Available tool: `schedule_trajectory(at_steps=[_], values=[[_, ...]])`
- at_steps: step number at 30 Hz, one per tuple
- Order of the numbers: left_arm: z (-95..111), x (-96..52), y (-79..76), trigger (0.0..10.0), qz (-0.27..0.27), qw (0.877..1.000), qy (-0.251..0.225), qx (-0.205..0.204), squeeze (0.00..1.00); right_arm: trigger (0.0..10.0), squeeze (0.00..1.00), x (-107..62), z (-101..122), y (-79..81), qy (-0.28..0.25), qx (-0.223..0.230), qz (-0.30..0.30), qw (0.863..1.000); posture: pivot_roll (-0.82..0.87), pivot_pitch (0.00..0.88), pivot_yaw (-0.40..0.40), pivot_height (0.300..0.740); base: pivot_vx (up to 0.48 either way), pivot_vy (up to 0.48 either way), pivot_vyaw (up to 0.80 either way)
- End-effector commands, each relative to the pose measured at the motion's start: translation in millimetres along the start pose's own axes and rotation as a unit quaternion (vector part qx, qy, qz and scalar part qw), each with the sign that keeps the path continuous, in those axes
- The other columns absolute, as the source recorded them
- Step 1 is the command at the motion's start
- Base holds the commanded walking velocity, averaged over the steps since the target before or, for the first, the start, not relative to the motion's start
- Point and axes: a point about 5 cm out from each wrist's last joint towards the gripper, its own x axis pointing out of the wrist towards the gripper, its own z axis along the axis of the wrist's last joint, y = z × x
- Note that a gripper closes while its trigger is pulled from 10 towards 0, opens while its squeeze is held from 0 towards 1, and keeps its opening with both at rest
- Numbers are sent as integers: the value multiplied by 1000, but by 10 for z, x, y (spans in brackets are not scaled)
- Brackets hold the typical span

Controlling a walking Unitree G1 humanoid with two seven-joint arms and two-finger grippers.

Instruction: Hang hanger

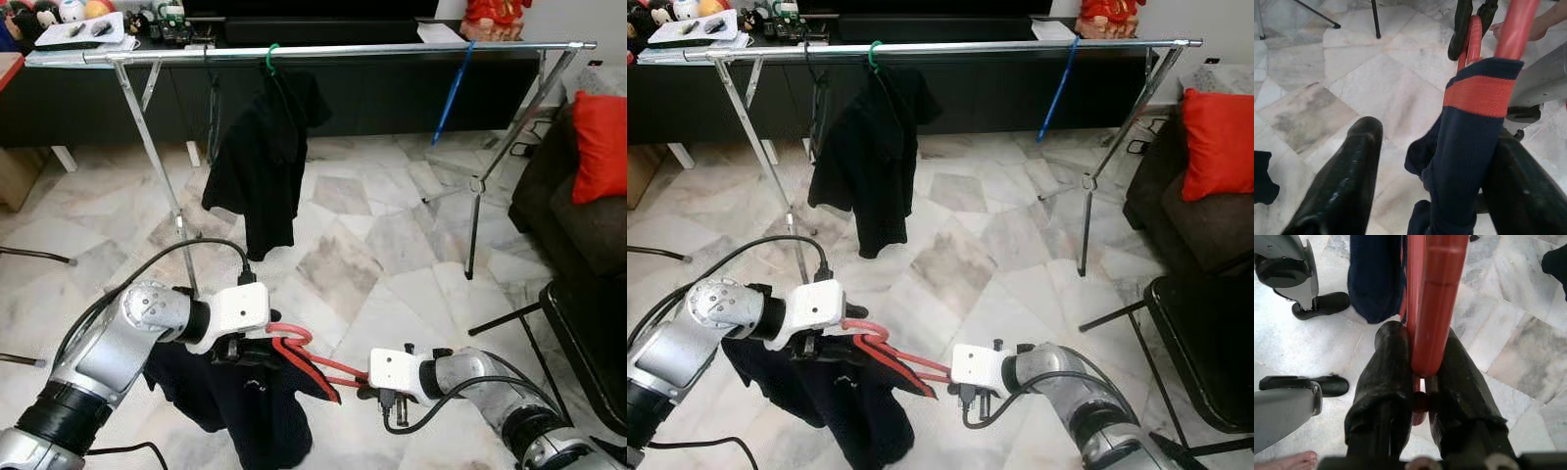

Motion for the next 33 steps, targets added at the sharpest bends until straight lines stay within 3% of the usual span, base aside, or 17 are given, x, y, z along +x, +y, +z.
schedule_trajectory(at_steps=[1,18,21,23,27,30,31,33], values=[[13,-51,36,10000,4,1000,5,14,1000,0,0,4,-29,30,-12,21,-10,1000,17,193,-42,740,0,0,0],[19,-187,117,10000,42,999,7,15,1000,0,0,11,-91,11,-32,88,-94,991,16,173,-41,740,0,0,0],[32,-244,197,10000,79,997,1,15,1000,0,0,7,-117,8,-37,109,-117,986,18,169,-42,740,0,0,0],[61,-330,325,10000,143,989,-11,17,1000,0,0,2,-138,-3,-41,129,-144,980,16,165,-43,740,0,0,0],[100,-379,393,10000,190,981,-38,6,1000,0,0,-3,-159,-23,-37,145,-171,974,15,163,-42,740,0,0,0],[115,-403,416,10000,246,967,-62,4,1000,0,0,-11,-169,-64,-39,173,-208,962,15,163,-45,740,0,0,0],[104,-401,414,10000,257,964,-63,3,0,0,0,-13,-167,-78,-41,181,-218,958,15,164,-46,740,0,0,0],[83,-392,404,10000,281,957,-69,-3,0,0,0,-15,-149,-111,-48,195,-234,951,15,164,-46,740,0,0,0]])
